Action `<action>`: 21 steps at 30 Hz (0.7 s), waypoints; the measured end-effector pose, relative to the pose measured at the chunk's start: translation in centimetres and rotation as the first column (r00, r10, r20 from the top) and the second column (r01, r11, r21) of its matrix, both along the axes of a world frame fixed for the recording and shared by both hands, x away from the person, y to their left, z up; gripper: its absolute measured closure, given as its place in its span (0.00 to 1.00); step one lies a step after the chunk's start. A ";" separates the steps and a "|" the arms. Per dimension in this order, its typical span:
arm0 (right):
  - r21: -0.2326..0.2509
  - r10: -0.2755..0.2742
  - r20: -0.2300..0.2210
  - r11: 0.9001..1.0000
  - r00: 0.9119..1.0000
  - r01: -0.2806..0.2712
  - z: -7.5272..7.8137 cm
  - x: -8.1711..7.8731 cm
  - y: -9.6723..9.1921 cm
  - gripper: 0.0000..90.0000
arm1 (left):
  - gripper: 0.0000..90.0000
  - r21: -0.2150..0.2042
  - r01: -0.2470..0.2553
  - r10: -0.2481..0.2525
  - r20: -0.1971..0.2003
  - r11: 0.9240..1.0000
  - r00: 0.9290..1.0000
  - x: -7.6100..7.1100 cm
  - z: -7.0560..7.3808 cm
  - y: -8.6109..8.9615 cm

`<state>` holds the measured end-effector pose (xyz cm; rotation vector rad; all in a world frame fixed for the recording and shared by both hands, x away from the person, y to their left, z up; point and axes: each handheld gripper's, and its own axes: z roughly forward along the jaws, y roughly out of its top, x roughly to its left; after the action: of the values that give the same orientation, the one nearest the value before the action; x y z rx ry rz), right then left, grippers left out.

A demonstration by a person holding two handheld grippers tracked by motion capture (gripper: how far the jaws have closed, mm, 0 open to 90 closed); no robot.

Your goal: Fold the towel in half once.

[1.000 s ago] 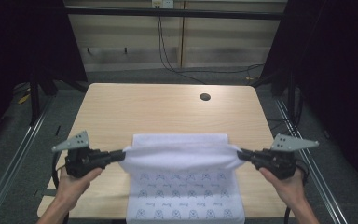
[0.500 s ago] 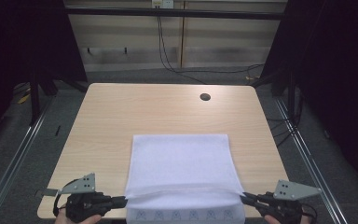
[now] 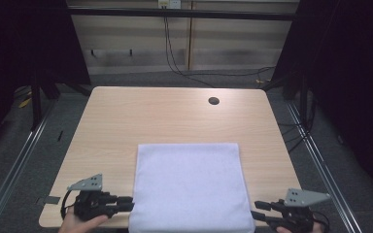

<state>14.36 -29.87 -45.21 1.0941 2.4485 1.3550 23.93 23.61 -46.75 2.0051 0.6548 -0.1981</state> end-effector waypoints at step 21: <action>-0.205 -0.059 -0.055 0.978 0.997 0.046 -4.3 13.7 3.5 0.76 | 0.86 0.181 -0.081 0.078 0.023 0.980 0.997 8.9 -3.6 -4.2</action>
<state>28.08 -26.41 -49.54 1.1558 2.5141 1.0428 32.80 19.44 -50.34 2.1478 0.7644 -0.0763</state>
